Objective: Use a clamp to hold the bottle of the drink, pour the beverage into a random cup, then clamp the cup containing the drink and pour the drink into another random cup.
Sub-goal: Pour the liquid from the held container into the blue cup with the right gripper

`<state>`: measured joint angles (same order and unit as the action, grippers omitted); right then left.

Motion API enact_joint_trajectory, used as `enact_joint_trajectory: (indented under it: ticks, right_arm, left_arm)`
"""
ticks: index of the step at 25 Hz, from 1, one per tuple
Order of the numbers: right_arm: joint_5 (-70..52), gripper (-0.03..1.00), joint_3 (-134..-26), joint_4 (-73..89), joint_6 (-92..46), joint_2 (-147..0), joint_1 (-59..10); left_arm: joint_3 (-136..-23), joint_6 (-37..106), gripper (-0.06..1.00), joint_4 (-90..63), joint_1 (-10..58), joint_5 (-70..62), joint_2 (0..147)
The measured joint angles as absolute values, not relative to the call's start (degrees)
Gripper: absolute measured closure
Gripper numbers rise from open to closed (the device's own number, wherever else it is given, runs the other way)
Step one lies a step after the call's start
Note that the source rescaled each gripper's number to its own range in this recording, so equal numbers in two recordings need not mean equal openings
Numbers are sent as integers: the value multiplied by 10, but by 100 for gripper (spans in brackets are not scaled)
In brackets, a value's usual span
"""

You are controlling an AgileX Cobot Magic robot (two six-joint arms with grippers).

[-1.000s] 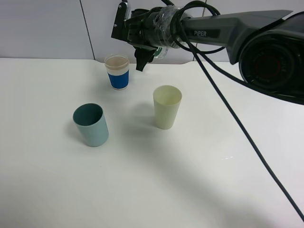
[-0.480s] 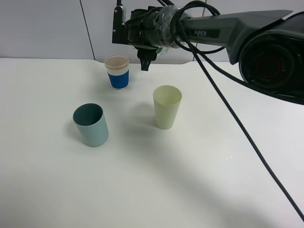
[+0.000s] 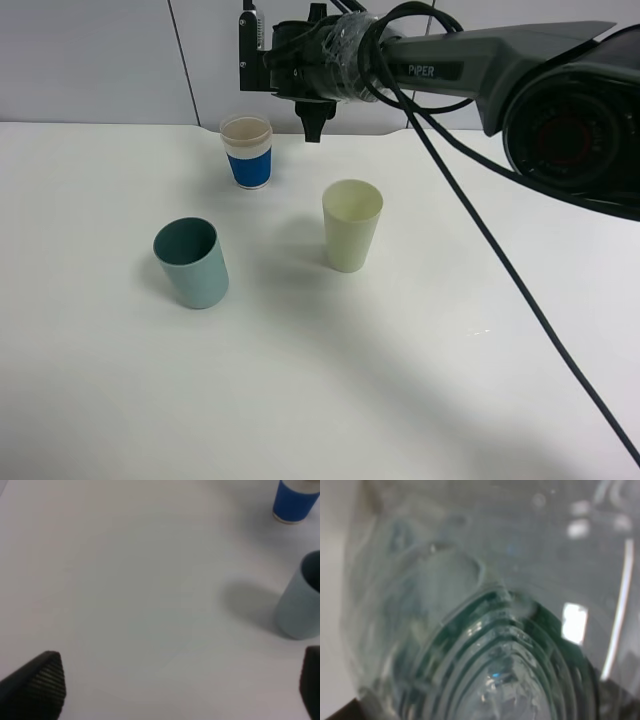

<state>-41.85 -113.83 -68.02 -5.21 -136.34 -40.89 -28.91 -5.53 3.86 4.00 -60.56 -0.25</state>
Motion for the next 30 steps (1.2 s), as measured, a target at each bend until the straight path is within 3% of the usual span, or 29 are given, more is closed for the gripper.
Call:
enact_joint_trajectory:
  ticks: [30]
  right_arm:
    - [-428, 97, -1138, -698, -183, -1363, -409]
  left_arm:
    - [-289, -55, 11, 39, 40, -606, -3]
